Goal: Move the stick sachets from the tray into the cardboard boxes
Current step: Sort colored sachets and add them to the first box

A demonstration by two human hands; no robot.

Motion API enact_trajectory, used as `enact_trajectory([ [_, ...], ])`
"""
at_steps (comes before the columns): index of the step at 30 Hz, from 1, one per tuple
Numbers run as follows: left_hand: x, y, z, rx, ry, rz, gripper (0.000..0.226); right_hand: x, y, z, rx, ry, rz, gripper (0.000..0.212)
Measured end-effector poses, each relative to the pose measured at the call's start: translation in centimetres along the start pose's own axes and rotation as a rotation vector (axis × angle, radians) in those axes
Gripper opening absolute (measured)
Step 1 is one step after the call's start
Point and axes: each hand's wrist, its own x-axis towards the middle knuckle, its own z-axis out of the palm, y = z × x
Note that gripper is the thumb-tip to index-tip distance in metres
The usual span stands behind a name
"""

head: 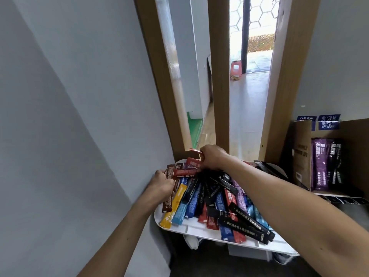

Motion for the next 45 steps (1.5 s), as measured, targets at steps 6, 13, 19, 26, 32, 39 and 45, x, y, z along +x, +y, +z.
enact_trajectory([
  [6, -0.8, -0.5, 0.9, 0.231, -0.126, -0.038, 0.031, 0.3, 0.2, 0.1, 0.007, 0.004, -0.037, 0.029],
  [13, -2.3, -1.7, 2.0, 0.324, -0.092, 0.036, 0.063, 0.3, 1.0, 0.3, 0.059, -0.164, -0.086, 0.035],
  [19, -2.6, -2.0, 1.9, 0.307, -0.033, 0.081, 0.054, 0.1, 1.3, -0.2, 0.067, -0.241, -0.121, 0.030],
  [26, -1.9, -1.4, 0.6, 0.166, 0.034, 0.063, 0.050, 0.4, 1.2, -1.2, 0.124, -0.178, -0.123, 0.027],
  [32, -0.7, -0.6, 0.0, -0.041, 0.087, 0.048, 0.058, 0.7, -0.7, -1.8, 0.071, -0.022, -0.243, 0.032],
  [39, -0.6, -0.4, -0.1, -0.263, 0.074, 0.105, 0.066, 1.2, -1.8, 1.0, 0.057, -0.128, -0.189, 0.076],
  [45, 0.1, -0.6, 0.9, -0.228, 0.093, 0.044, 0.038, 0.9, -2.2, 2.5, 0.065, -0.114, -0.091, 0.076],
])
